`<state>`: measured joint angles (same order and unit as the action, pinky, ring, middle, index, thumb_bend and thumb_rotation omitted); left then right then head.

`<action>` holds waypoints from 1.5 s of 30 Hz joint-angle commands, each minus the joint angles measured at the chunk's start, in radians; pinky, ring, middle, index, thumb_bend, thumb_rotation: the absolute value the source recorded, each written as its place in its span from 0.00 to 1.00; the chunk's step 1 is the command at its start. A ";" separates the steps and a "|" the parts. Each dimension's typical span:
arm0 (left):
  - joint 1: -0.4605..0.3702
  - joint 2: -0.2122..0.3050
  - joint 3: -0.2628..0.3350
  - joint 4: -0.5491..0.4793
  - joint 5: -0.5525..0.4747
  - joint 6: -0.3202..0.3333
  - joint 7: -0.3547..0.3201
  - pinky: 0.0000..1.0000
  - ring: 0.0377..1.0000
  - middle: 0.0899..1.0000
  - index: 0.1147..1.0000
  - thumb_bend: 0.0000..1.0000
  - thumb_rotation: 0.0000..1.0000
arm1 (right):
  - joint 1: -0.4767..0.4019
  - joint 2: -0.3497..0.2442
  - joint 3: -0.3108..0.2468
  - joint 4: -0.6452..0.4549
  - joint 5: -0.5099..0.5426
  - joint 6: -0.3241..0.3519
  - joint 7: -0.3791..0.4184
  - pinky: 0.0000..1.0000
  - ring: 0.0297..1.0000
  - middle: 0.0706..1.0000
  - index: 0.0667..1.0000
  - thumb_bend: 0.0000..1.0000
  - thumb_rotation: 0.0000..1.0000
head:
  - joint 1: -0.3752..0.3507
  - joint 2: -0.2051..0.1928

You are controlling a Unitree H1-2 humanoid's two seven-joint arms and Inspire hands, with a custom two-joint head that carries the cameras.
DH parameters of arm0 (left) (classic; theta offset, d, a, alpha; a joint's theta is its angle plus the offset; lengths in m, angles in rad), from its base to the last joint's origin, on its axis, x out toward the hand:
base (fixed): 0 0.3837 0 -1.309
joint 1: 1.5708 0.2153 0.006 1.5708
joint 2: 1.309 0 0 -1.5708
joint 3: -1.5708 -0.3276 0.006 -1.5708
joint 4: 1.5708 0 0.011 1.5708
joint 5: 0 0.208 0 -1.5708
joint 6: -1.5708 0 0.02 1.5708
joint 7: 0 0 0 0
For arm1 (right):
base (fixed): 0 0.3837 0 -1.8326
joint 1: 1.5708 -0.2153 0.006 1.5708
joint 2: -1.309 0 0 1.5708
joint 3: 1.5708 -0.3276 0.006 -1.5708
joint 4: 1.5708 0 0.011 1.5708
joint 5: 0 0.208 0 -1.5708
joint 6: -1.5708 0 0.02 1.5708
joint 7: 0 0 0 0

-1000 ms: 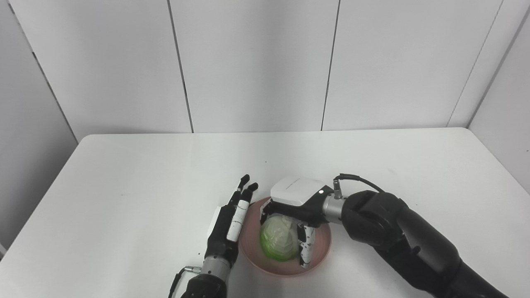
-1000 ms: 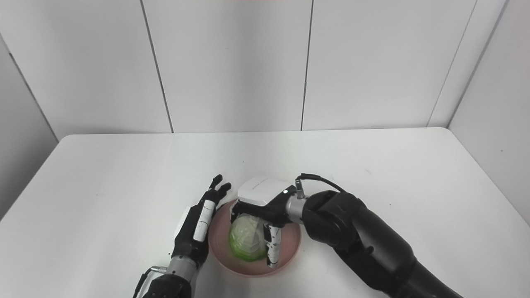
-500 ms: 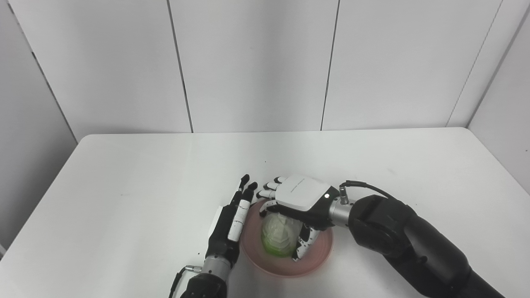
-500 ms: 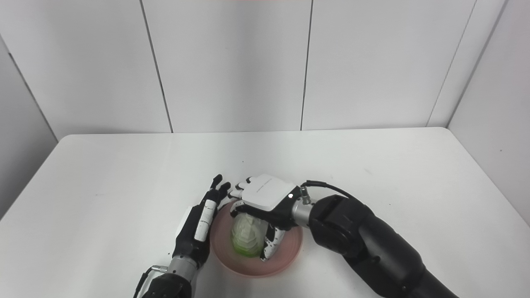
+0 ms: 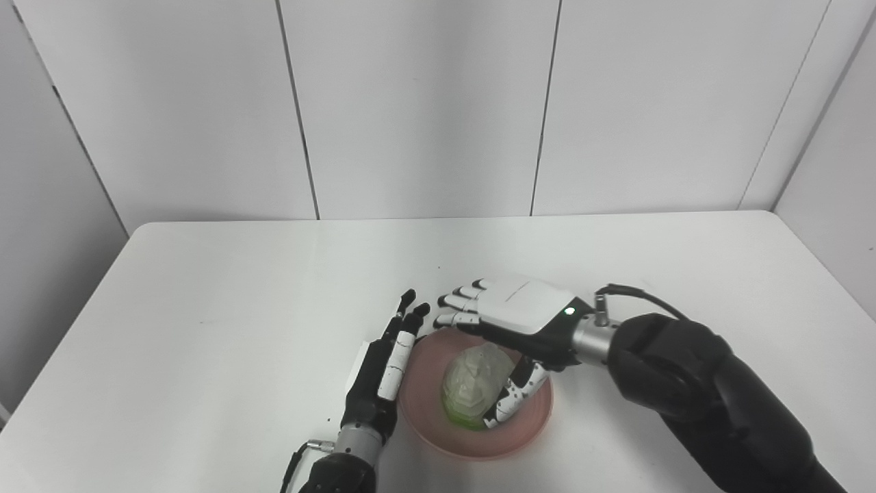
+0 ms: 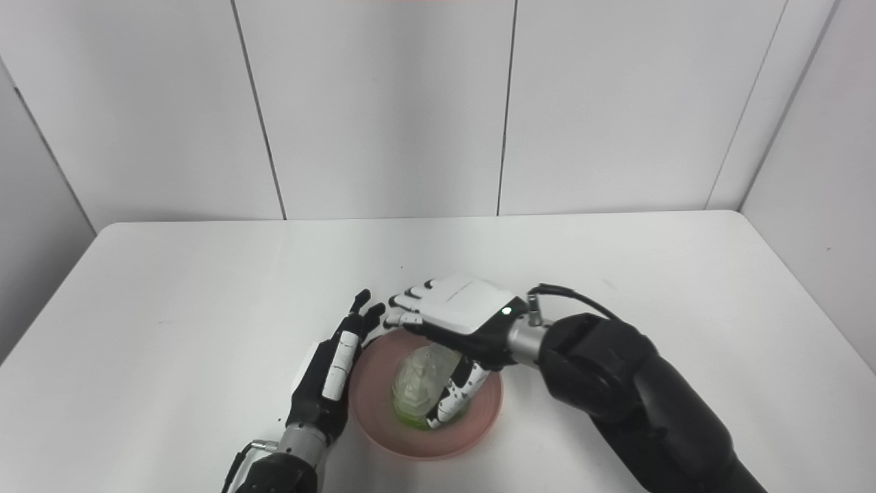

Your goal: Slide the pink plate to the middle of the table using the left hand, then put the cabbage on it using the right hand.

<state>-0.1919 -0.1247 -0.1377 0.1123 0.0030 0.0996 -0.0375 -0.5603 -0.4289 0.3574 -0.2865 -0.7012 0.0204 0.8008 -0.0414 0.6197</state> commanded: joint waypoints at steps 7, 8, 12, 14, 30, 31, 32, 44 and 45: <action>0.028 -0.010 -0.002 -0.006 0.018 -0.085 0.028 0.87 0.97 0.97 0.94 0.88 0.94 | 0.157 0.164 -0.270 0.084 0.398 -0.067 -0.328 0.97 1.00 1.00 0.98 1.00 0.69 | -0.005 -0.001; 0.029 -0.009 -0.003 -0.006 0.019 -0.087 0.028 0.87 0.97 0.97 0.94 0.89 0.94 | 0.166 0.176 -0.279 0.093 0.419 -0.076 -0.349 0.97 1.00 1.00 0.99 1.00 0.69 | -0.004 -0.001; 0.035 -0.010 0.000 -0.007 0.024 -0.103 0.038 0.87 0.98 0.98 0.94 0.90 0.94 | 0.223 0.275 -0.344 0.176 0.533 -0.149 -0.485 0.97 1.00 1.00 1.00 1.00 0.75 | 0.002 0.001; 0.037 -0.011 0.000 -0.008 0.031 -0.113 0.047 0.88 0.98 0.98 0.94 0.90 0.93 | 0.240 0.311 -0.362 0.204 0.562 -0.170 -0.536 0.96 0.99 0.99 1.00 1.00 0.79 | 0.007 0.002; 0.075 -0.046 0.000 0.009 0.139 -0.260 0.149 1.00 1.00 1.00 1.00 0.76 0.96 | 0.390 0.431 -0.427 0.328 0.827 -0.241 -0.648 0.98 0.95 0.97 0.99 0.87 0.95 | 0.137 -0.011; 0.079 -0.046 -0.001 0.009 0.144 -0.265 0.154 1.00 1.00 1.00 1.00 0.77 0.96 | 0.399 0.436 -0.429 0.333 0.831 -0.247 -0.653 0.98 0.94 0.97 0.99 0.87 0.96 | 0.132 -0.008; 0.082 -0.046 0.000 0.008 0.147 -0.269 0.156 1.00 1.00 1.00 1.00 0.77 0.97 | 0.406 0.439 -0.428 0.337 0.835 -0.252 -0.658 0.98 0.95 0.97 0.99 0.88 0.97 | 0.131 -0.007; 0.085 -0.025 0.029 -0.017 0.096 -0.230 0.130 1.00 1.00 1.00 1.00 0.80 1.00 | 0.449 0.478 -0.417 0.366 0.843 -0.289 -0.697 0.99 0.97 0.98 1.00 0.88 1.00 | 0.067 0.003; 0.086 -0.025 0.031 -0.017 0.091 -0.229 0.127 1.00 1.00 1.00 1.00 0.80 1.00 | 0.451 0.479 -0.415 0.362 0.842 -0.286 -0.699 0.99 0.96 0.98 1.00 0.88 1.00 | 0.064 0.003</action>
<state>-0.1160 -0.1593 -0.1126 0.1066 0.1001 -0.1303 0.0974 -0.1443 0.0264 -0.0676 0.0576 0.1265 -0.2299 0.1074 0.0215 0.6228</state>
